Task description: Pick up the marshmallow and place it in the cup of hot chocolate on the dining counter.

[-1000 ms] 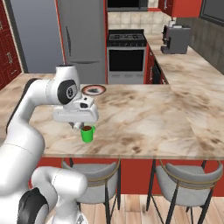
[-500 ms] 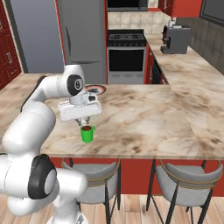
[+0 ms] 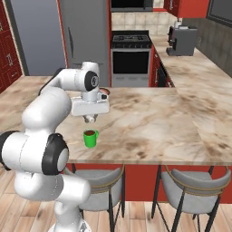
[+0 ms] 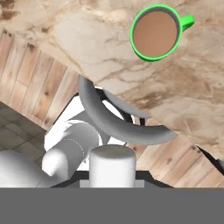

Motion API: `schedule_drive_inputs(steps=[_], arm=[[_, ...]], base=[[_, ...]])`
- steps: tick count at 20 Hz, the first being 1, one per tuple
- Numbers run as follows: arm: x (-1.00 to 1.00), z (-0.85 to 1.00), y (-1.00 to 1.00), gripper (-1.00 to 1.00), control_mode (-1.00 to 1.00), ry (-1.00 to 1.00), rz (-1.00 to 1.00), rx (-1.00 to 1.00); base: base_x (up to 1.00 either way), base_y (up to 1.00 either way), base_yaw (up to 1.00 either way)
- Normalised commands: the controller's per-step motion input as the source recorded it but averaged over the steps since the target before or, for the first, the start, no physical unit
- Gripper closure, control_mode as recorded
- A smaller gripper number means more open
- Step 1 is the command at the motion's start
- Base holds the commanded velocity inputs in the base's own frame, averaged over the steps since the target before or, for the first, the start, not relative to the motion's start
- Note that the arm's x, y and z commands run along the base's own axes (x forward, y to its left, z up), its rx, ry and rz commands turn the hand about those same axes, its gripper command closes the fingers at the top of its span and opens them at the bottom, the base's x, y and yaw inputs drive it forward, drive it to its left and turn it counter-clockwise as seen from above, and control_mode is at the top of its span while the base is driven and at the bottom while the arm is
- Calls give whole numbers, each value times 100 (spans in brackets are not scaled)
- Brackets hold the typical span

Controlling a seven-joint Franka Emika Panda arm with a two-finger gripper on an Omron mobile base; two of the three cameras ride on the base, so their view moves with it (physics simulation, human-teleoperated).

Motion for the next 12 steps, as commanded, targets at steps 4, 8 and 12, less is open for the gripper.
schedule_drive_inputs(steps=[4,8,12], arm=[[19,-19,7,100,-100,0,6,20],[7,-23,13,100,-100,0,2,2],[0,-9,4,100,-100,0,2,-4]], base=[[0,0,0],[0,0,0],[0,0,0]])
